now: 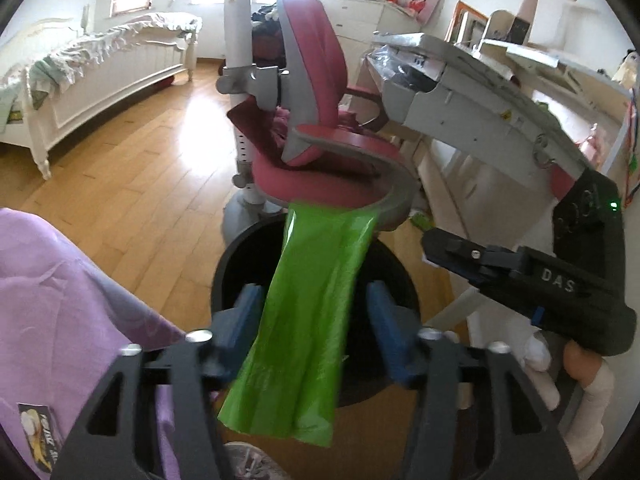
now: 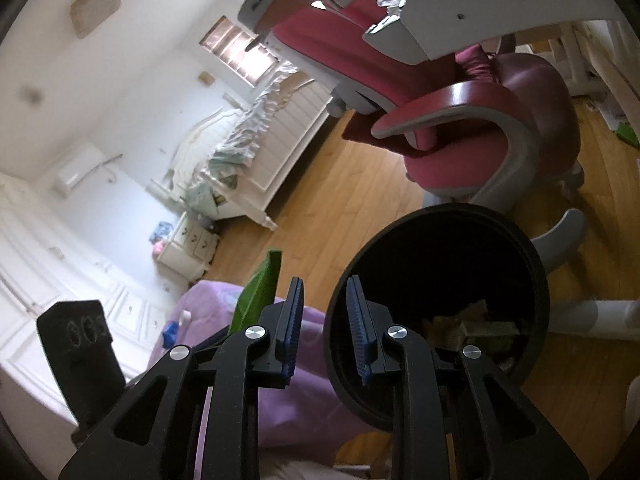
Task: Collect trash
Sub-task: 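Carry the green tube and purple spray bottle to the black bin and release both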
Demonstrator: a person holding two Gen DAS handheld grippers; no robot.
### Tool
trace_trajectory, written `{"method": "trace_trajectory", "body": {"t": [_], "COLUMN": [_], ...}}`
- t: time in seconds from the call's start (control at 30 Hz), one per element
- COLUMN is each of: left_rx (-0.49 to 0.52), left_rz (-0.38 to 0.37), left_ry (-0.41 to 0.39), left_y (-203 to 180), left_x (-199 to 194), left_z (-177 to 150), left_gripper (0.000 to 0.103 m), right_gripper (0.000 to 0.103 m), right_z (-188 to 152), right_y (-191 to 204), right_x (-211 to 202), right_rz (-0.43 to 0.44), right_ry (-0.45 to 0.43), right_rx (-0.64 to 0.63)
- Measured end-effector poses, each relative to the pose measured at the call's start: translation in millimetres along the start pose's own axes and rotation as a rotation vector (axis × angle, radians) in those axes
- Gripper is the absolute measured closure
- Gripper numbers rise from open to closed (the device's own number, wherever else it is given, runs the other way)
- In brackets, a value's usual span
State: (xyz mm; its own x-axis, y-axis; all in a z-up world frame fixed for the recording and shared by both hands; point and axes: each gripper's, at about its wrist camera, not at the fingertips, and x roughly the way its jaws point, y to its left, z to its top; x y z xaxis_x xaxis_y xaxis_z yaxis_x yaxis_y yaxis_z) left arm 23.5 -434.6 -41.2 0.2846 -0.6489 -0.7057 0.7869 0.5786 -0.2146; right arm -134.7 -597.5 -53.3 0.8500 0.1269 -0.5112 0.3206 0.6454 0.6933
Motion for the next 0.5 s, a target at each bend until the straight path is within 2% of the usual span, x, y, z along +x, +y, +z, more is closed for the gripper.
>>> {"method": "trace_trajectory", "body": {"t": [0.1,0.17,0.2,0.23,0.27,0.43,0.5], "left_rx": [0.014,0.021,0.024,0.027,0.03,0.067,0.081], "left_rz": [0.014,0.028,0.03,0.033,0.036,0.084,0.106], "left_ry": [-0.03,-0.043,-0.05,-0.054,-0.059,-0.101,-0.122], "left_y": [-3.4,-4.7,-5.1,-5.6,-6.4,-9.4,-8.8], "left_x": [-8.7,-16.7,-20.9,-24.9,-28.3,-55.8,-68.3], "left_z": [1.4,1.1,1.0,1.1,1.2,-2.8,-5.5], "left_gripper": [0.021,0.019,0.019,0.019,0.019,0.019,0.019], "right_gripper": [0.079,0.078,0.067,0.052,0.047,0.036,0.035], "right_z": [-1.0,-1.4,-2.2,-3.5,-5.0,-10.6,-13.4], "right_y": [-4.8,-5.5,-5.1,-4.4,-2.2,14.5,23.8], "right_x": [-0.3,1.0,1.4,1.4,1.4,8.7,11.5], "right_rz": [0.002,-0.003,-0.005,-0.006,-0.002,0.007,0.016], "right_ry": [0.002,0.008,0.009,0.005,0.002,0.027,0.036], "right_rx": [0.019,0.021,0.024,0.03,0.033,0.007,-0.008]}}
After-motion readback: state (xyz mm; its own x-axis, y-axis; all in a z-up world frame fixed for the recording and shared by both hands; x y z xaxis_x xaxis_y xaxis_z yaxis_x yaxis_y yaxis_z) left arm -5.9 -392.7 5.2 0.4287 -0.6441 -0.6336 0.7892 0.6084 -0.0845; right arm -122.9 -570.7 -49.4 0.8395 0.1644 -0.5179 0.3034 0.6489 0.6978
